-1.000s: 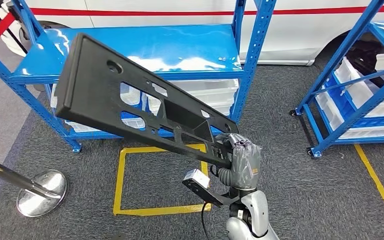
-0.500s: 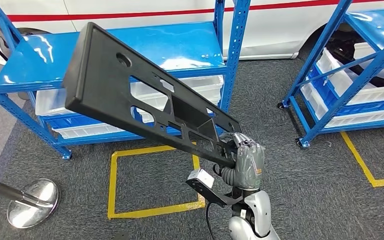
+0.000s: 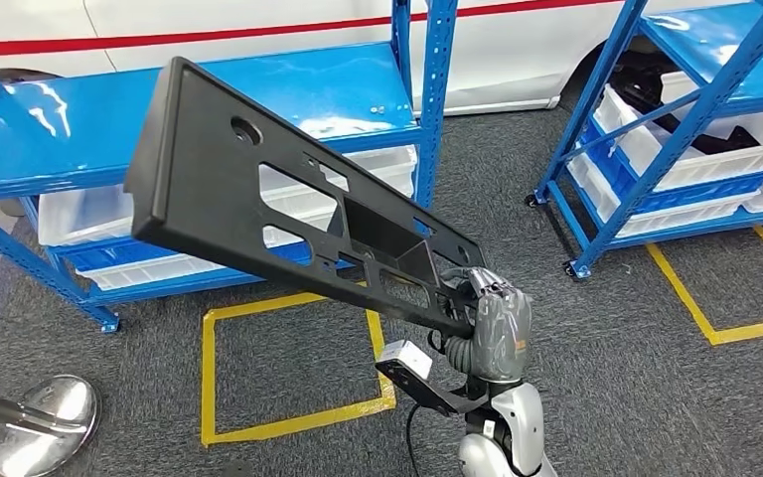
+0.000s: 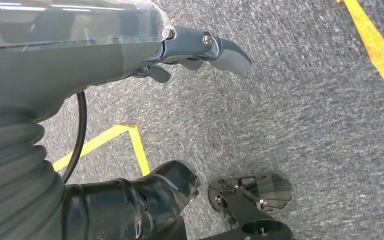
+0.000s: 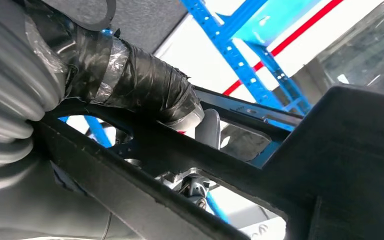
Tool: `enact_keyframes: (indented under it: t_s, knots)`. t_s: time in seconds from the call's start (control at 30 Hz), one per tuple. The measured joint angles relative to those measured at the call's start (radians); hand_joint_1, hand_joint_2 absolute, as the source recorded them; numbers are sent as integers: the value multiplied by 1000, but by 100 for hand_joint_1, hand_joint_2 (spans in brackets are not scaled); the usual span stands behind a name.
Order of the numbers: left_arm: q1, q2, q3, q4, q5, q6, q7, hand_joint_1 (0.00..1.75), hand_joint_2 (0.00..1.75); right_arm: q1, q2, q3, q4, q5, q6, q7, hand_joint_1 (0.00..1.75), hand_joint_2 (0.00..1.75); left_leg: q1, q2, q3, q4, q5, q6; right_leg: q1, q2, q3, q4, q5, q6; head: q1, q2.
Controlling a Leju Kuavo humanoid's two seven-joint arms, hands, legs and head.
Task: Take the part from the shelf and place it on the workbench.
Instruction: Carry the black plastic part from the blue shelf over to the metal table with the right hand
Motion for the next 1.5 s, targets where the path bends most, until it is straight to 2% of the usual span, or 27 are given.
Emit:
enact_keyframes:
  t_s: [0.1,0.13,0.2,0.23,0.27,0.3,0.37,0.43,0.53,0.6,0.63,0.7,0.77,0.8,0.83,0.87,0.93,1.0,1.1,1.17,1.23,1.27,1.3,1.33,1.4,1.43,1.5]
  knots:
    - [1,0,1,0,0,0,0,0,175,9,2,-8,-8,-10,0,-13,171,175,5,-10,-10,25,-26,-15,-3,12,2,-5,7,-20,0,0]
    - [1,0,1,0,0,0,0,0,175,10,3,-9,-10,-12,0,-15,171,175,6,-21,-28,68,-55,-19,-4,15,3,-7,9,-25,0,0]
    - [3,0,2,0,0,0,0,0,175,13,5,-10,-12,-14,0,-18,171,175,7,-36,-88,203,-123,-21,-2,24,0,-7,11,-32,0,0]
    - [5,0,2,0,0,0,0,0,175,15,5,-10,-12,-15,0,-18,171,175,7,-38,-115,262,-142,-22,1,30,-1,-7,11,-33,0,0]
    - [7,0,2,0,0,0,0,0,175,17,5,-10,-12,-15,0,-18,171,175,7,-38,-129,290,-143,-20,2,37,-1,-6,11,-33,0,0]
    - [8,0,2,0,0,0,0,0,175,19,5,-11,-13,-15,0,-19,171,175,7,-40,-123,277,-122,-17,4,45,-1,-6,12,-33,0,0]
    - [9,0,3,0,0,0,0,0,175,20,6,-11,-13,-16,0,-21,171,175,5,-54,-67,152,-51,-3,6,61,1,-5,12,-33,0,0]
    - [9,2,4,0,0,0,-1,0,175,21,7,-11,-15,-17,0,-24,171,175,1,-76,-15,37,-8,11,7,74,-2,-3,13,-28,0,0]
    - [7,4,7,0,-1,0,-1,0,175,25,9,-11,-16,-19,0,-25,171,175,-3,-79,-1,0,-4,18,3,88,-10,-6,21,-11,0,0]
    - [7,3,8,0,-1,0,-1,0,175,28,9,-13,-17,-19,0,-26,171,175,1,-66,4,-16,6,24,6,75,-20,10,8,1,1,0]
    - [8,3,9,0,-1,0,-1,0,175,29,8,-14,-18,-18,0,-27,171,175,4,-58,6,-23,11,28,7,62,-35,43,-14,5,1,0]
    - [9,3,10,0,-1,0,-1,0,175,31,8,-16,-19,-18,0,-28,171,175,4,-45,5,-26,14,34,4,36,-88,159,-77,11,2,0]
    - [11,2,11,0,-1,0,-1,0,175,36,8,-18,-19,-18,0,-29,171,175,3,-31,1,-21,12,35,-1,29,-128,248,-106,16,3,0]
    - [11,2,12,0,-1,0,-1,0,175,37,8,-19,-18,-18,0,-29,171,175,3,-24,0,-18,10,34,-3,26,-123,244,-95,18,2,0]
    - [11,2,12,0,-1,0,-1,0,175,38,8,-19,-18,-18,0,-29,171,175,3,-19,-1,-14,8,32,-5,21,-98,201,-67,19,3,0]
    - [11,1,12,0,-2,0,-1,0,175,38,8,-19,-18,-18,0,-29,171,175,3,-14,-1,-10,5,28,-7,12,-60,132,-38,18,3,0]
    - [11,0,12,0,-3,0,-1,0,175,38,8,-19,-18,-18,0,-29,171,175,0,-6,-2,-1,-2,18,-2,-4,-4,26,-6,12,2,0]
    - [11,0,13,0,-6,0,-1,0,175,39,8,-20,-19,-18,0,-29,171,175,-3,1,-3,3,-4,6,5,-4,5,3,-6,2,2,0]
    - [10,-1,13,0,-7,0,-1,0,175,40,9,-20,-20,-18,0,-29,171,175,1,0,-5,17,-19,-10,1,11,6,-5,2,-17,2,0]
    - [10,-1,14,0,-7,0,-1,0,175,39,11,-20,-21,-18,0,-29,171,175,3,-22,-39,95,-72,-17,-3,18,8,-9,7,-28,1,0]
    - [11,-1,14,0,-8,0,-1,0,175,40,11,-20,-21,-18,0,-28,171,175,3,-36,-103,232,-134,-21,-1,28,4,-9,9,-32,1,0]
    - [13,-1,14,0,-8,0,-1,0,175,41,12,-20,-20,-18,0,-28,171,175,3,-38,-127,281,-146,-22,0,34,3,-8,10,-33,1,0]
    - [14,-1,14,0,-8,0,-1,0,175,41,11,-20,-20,-18,0,-28,171,175,3,-39,-134,292,-136,-21,1,42,3,-8,10,-33,1,0]
    - [14,-1,14,0,-8,0,-1,0,175,42,12,-20,-20,-18,0,-28,171,175,3,-41,-120,259,-106,-18,2,50,4,-7,10,-33,1,0]
    - [14,0,15,0,-8,0,-1,0,175,42,12,-20,-20,-18,0,-28,171,175,3,-59,-56,118,-32,-8,2,65,5,-5,10,-31,1,0]
    - [14,0,15,0,-8,0,-1,0,175,42,12,-20,-20,-18,0,-28,171,175,2,-71,-28,56,-11,-3,3,73,4,-4,10,-28,1,0]
    - [13,1,17,0,-9,0,-1,0,175,42,13,-20,-20,-18,0,-28,171,175,-1,-88,-8,7,-4,3,1,83,-3,-4,14,-18,2,0]
